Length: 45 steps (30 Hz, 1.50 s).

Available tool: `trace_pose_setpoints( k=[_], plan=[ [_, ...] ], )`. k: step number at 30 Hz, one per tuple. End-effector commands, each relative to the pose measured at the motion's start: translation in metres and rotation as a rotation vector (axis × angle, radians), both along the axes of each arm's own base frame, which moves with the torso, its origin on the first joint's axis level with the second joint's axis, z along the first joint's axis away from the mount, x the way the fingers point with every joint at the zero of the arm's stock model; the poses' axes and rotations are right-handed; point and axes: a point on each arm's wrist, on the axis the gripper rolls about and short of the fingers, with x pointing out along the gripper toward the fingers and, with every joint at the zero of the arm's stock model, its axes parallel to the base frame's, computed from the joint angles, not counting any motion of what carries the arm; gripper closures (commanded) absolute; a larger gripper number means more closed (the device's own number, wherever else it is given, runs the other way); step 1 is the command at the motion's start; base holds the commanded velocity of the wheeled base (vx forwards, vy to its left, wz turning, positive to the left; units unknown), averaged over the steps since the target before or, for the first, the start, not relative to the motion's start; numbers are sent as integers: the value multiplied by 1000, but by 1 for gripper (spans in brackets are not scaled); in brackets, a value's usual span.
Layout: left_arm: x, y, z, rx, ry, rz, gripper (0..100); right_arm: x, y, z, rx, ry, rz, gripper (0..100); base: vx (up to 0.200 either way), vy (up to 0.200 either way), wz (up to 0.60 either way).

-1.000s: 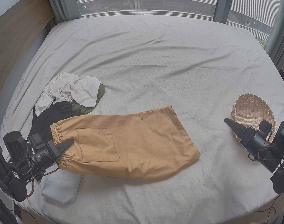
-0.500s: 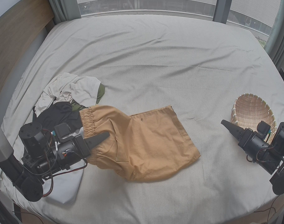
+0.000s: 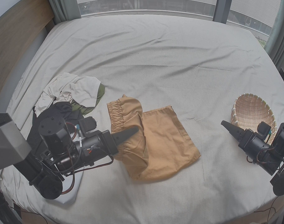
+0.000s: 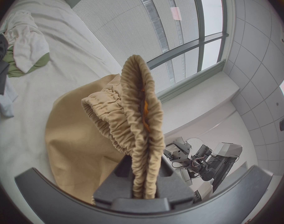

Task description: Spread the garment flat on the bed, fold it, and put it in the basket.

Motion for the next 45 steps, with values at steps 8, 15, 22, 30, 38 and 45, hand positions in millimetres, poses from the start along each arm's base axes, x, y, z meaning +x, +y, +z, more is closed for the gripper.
trace_pose_setpoints(
  k=[8,15,22,30,38,45],
  plan=[
    [23,-48,-22,4,6,-86,100,-1,9,4,19,-14,43,0,0,0,0],
    [43,-62,-40,12,18,-103,100,1,11,6,22,-24,47,0,0,0,0],
    [54,-72,-48,32,42,-107,0,1,12,5,21,-20,50,0,0,0,0],
    [57,-81,-43,49,14,-89,0,2,14,3,19,-12,60,0,0,0,0],
    [55,-63,-44,92,40,25,0,0,13,1,15,-1,56,0,0,0,0],
    [23,-13,-36,227,17,82,0,-1,22,-10,-5,48,92,0,0,0,0]
  ],
)
